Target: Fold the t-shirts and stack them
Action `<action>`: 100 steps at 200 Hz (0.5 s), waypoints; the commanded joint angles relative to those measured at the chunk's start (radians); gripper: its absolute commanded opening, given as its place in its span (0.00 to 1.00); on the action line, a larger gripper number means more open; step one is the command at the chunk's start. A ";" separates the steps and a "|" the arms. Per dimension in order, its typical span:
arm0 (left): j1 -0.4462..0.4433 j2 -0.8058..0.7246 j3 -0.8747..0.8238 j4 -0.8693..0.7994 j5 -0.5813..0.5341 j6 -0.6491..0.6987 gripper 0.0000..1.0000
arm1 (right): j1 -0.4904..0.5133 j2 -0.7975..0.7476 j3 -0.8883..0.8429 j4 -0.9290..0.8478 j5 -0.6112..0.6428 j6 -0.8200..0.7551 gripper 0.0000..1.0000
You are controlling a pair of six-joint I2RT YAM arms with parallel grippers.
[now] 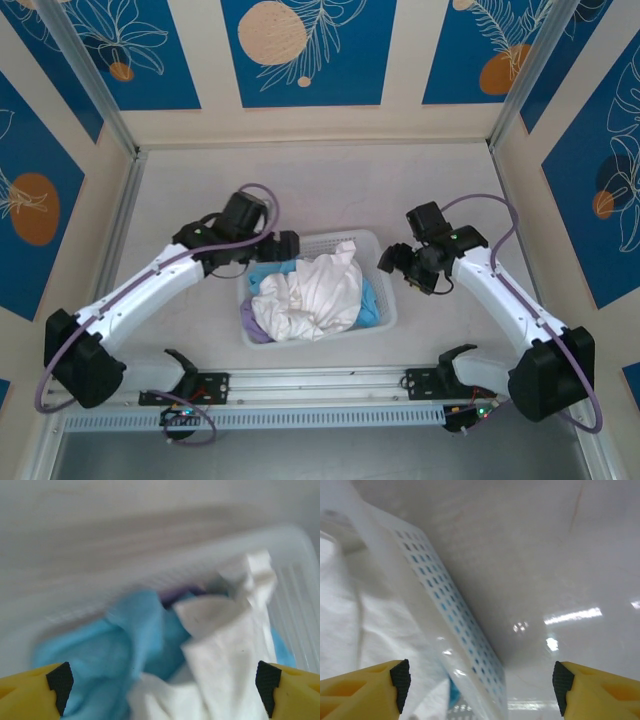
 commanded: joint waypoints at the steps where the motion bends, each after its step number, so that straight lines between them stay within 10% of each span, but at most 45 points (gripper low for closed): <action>1: -0.140 0.081 0.088 -0.218 -0.033 0.049 0.95 | 0.008 0.002 0.010 -0.105 0.013 -0.011 0.78; 62: -0.317 0.368 0.283 -0.338 -0.147 0.034 0.68 | 0.039 0.032 -0.013 -0.052 -0.029 -0.014 0.76; 100: -0.322 0.441 0.376 -0.352 -0.185 0.039 0.11 | 0.045 0.059 -0.025 -0.035 -0.036 -0.015 0.71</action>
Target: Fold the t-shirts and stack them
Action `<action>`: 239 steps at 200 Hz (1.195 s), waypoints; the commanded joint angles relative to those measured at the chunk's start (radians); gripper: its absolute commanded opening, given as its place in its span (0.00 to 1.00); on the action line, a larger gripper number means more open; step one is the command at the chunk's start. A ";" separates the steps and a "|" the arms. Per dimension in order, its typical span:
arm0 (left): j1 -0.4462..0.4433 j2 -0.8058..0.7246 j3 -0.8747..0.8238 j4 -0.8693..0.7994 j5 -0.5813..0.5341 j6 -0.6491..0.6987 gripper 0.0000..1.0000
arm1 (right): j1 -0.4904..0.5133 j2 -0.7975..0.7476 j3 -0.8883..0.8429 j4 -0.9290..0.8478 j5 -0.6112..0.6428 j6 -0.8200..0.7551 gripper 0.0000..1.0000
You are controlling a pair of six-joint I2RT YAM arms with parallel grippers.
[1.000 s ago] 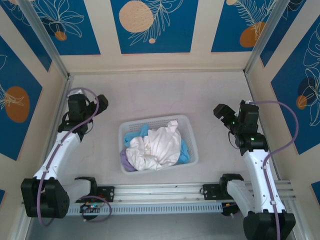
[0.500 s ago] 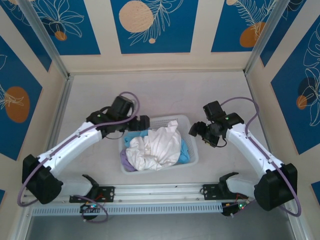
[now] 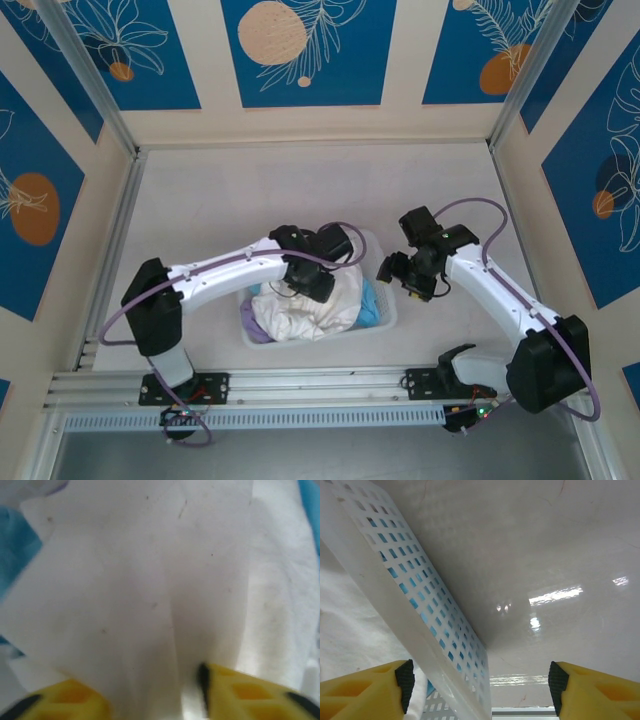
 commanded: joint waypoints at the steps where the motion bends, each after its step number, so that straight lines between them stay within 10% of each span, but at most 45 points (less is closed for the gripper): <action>1: -0.007 0.019 0.084 -0.062 -0.066 0.007 0.09 | 0.007 0.016 -0.014 -0.001 -0.025 -0.005 0.71; 103: -0.007 -0.259 0.425 0.095 -0.244 0.227 0.00 | 0.005 0.043 -0.019 0.081 0.028 0.025 0.08; 165: -0.005 -0.434 0.507 0.374 -0.457 0.388 0.00 | -0.048 0.097 0.115 0.018 0.202 0.067 0.00; 239: 0.095 -0.528 0.497 0.319 -0.839 0.424 0.00 | -0.390 0.098 0.168 -0.021 0.254 0.330 0.00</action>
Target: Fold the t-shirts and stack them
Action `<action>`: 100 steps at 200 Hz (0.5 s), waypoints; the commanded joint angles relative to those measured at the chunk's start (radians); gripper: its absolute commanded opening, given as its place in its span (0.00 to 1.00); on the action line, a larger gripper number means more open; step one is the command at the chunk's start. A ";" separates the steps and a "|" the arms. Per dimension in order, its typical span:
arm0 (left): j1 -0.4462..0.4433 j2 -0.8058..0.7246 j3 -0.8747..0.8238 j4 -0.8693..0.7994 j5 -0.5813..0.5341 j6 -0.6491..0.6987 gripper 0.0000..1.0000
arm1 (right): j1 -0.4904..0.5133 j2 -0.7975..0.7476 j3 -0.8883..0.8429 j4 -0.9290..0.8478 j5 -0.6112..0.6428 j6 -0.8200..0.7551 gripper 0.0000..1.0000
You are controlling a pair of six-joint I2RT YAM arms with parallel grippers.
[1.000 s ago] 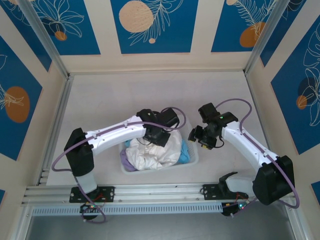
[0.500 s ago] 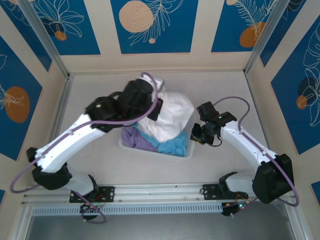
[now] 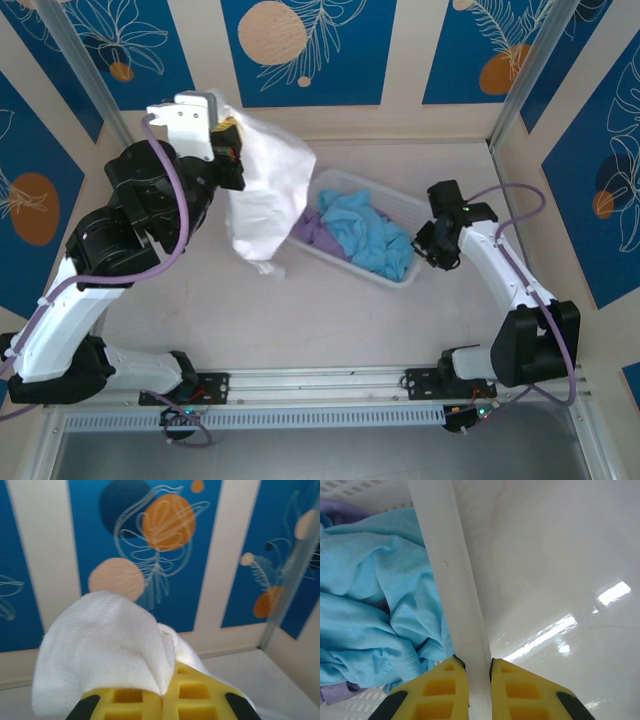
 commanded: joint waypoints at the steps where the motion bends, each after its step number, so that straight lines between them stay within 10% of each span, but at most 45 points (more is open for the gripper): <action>1: 0.051 -0.041 -0.014 -0.033 -0.160 0.005 0.00 | -0.109 -0.015 0.019 -0.044 0.084 0.190 0.00; 35: 0.103 -0.032 -0.093 -0.247 -0.113 -0.140 0.00 | -0.222 -0.024 0.016 -0.039 0.168 0.318 0.00; 100: 0.274 0.114 -0.215 -0.456 0.498 -0.189 0.00 | -0.357 0.088 0.073 -0.001 0.277 0.475 0.00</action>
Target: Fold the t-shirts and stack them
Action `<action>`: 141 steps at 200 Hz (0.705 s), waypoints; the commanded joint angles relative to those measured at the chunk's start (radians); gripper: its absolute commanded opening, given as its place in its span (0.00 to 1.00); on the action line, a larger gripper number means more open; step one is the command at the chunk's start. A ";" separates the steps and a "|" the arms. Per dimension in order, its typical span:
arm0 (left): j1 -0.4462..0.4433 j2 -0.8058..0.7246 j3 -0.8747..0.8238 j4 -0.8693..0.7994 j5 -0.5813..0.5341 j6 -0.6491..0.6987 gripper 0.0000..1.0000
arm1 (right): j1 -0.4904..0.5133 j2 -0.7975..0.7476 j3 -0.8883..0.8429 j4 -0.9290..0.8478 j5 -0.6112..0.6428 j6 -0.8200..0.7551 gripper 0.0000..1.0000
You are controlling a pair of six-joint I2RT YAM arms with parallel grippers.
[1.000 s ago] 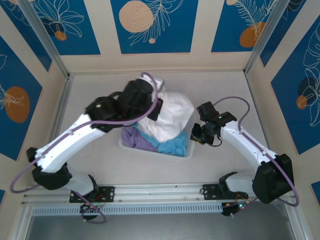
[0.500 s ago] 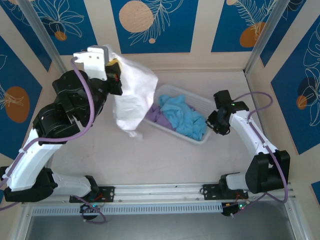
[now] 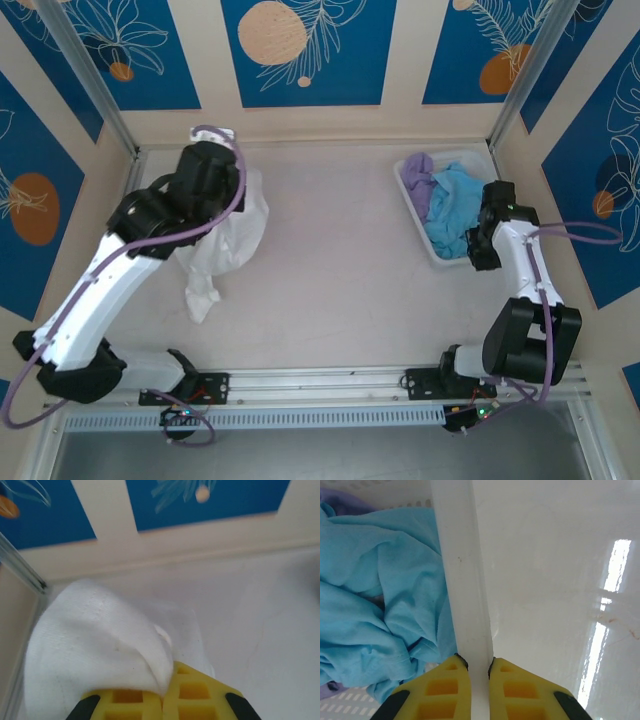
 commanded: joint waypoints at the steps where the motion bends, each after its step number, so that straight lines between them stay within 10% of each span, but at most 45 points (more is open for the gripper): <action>1: 0.031 0.034 -0.050 -0.072 0.304 -0.016 0.00 | -0.023 0.066 0.068 -0.003 0.102 0.109 0.00; 83: 0.104 0.171 -0.141 -0.078 0.609 -0.022 0.00 | -0.043 0.316 0.278 0.036 0.176 0.233 0.00; 141: 0.107 0.219 -0.116 -0.092 0.614 -0.033 0.00 | -0.039 0.510 0.482 0.019 0.178 0.179 0.00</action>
